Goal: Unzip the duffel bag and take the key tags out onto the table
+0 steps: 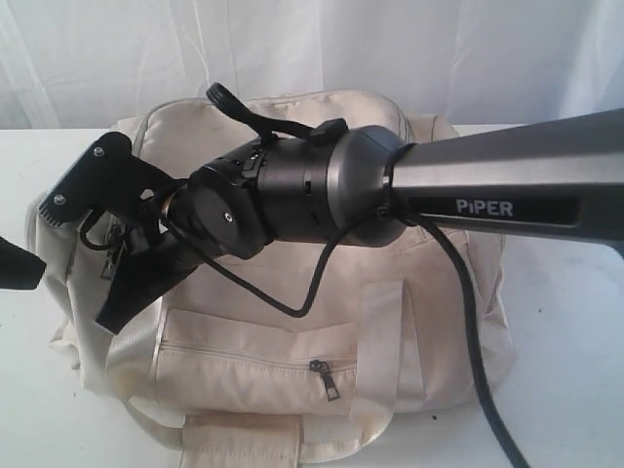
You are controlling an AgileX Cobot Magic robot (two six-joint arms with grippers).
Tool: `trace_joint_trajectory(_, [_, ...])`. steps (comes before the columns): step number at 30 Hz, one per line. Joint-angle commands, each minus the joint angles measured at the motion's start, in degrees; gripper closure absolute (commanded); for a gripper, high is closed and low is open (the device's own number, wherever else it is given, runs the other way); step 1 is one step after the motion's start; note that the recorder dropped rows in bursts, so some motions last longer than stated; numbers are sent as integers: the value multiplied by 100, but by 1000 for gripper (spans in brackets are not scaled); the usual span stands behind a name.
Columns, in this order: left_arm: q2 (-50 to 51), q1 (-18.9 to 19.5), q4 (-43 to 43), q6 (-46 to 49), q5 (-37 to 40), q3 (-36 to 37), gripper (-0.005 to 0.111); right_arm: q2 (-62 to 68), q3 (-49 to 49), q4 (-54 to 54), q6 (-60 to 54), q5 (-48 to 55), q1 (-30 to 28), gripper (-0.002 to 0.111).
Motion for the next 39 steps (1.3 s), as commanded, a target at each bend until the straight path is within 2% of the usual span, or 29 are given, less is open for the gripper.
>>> trace_joint_trajectory(1, [-24,-13,-141,42,111,27,107,-17,-16,-11,-30,-355,-55,74])
trace_joint_trajectory(8, [-24,-13,-141,42,111,27,107,-17,-16,-11,-82,-106,-55,84])
trace_joint_trajectory(18, [-24,-13,-197,51,111,27,107,-17,-16,-516,-237,656,-55,83])
trace_joint_trajectory(20, [-24,-13,-197,51,111,27,107,-17,-16,-567,-362,669,-55,78])
trace_joint_trajectory(24, [-24,-13,-197,51,111,27,107,-73,-16,-567,-386,563,-55,55])
trace_joint_trajectory(25, [-24,-13,-197,51,111,27,107,-94,-16,-567,-386,519,-55,53])
trace_joint_trajectory(34, [-24,-13,-211,64,111,27,107,-136,-16,-554,-386,-97,88,57])
trace_joint_trajectory(39, [-24,-13,-211,64,111,27,107,-61,-27,-577,-331,-122,119,64])
